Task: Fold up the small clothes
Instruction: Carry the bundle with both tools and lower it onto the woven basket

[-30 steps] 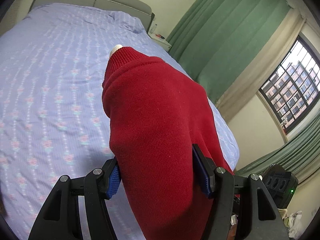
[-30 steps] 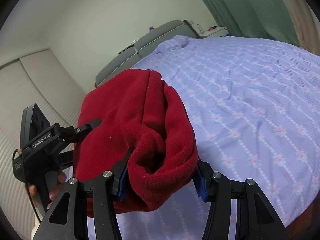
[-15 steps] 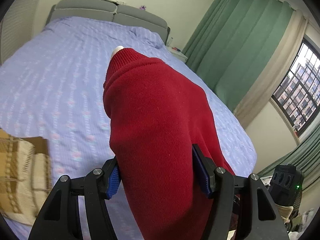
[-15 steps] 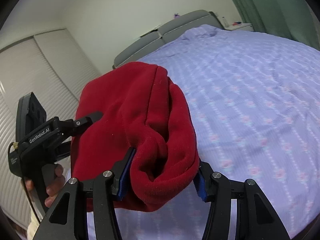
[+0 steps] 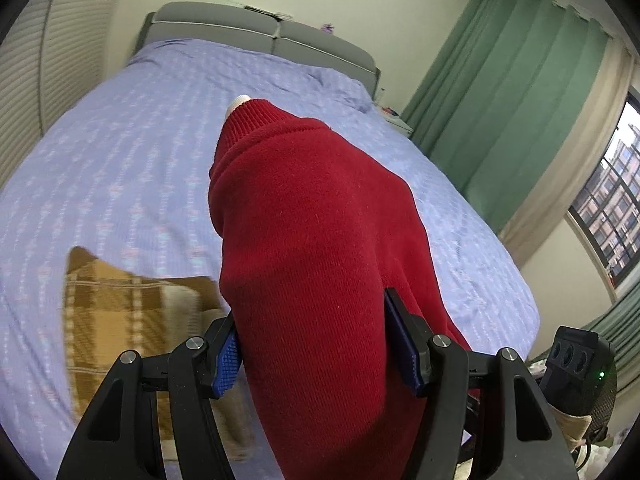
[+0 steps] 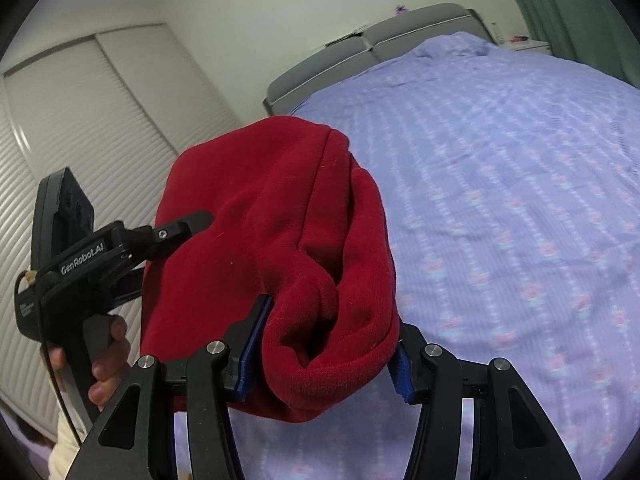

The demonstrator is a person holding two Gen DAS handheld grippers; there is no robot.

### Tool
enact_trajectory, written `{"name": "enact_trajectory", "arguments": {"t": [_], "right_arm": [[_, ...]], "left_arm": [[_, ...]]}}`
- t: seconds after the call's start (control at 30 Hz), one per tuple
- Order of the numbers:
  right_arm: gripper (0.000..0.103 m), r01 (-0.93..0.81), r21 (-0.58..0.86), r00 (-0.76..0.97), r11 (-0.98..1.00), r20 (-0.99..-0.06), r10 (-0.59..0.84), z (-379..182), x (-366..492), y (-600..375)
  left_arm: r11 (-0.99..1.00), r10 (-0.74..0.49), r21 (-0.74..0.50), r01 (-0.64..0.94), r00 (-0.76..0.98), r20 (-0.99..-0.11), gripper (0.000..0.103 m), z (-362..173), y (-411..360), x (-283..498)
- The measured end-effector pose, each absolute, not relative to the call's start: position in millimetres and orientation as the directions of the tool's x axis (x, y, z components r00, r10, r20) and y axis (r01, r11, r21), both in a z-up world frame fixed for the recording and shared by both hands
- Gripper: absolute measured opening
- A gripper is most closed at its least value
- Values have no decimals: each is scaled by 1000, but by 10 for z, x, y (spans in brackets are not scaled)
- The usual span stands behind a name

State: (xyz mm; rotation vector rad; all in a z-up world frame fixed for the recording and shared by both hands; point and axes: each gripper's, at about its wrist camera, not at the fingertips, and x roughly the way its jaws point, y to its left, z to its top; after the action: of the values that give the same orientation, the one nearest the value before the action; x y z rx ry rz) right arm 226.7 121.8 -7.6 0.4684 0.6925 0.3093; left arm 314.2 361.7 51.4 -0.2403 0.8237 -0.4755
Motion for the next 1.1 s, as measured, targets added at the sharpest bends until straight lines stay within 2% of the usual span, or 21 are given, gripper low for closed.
{"name": "enact_trajectory", "arguments": {"t": [0.3,0.77,1.1], "right_arm": [[53,-164,500,697,850,-552,459,-129,2397,1896],[53,-191,482,639,855,-600,480,-371,2595,2546],[53,-214,464,617,860,-618,487,-508,2654,2720]], "left_arm": [[879,-468,-410,243,599,-650,63,387,4296,3205],[895,-432,-405,188,591,-681,63,7,4884,3214],[902,-430,-362,234,546,-719,63,-113,5026,3280]]}}
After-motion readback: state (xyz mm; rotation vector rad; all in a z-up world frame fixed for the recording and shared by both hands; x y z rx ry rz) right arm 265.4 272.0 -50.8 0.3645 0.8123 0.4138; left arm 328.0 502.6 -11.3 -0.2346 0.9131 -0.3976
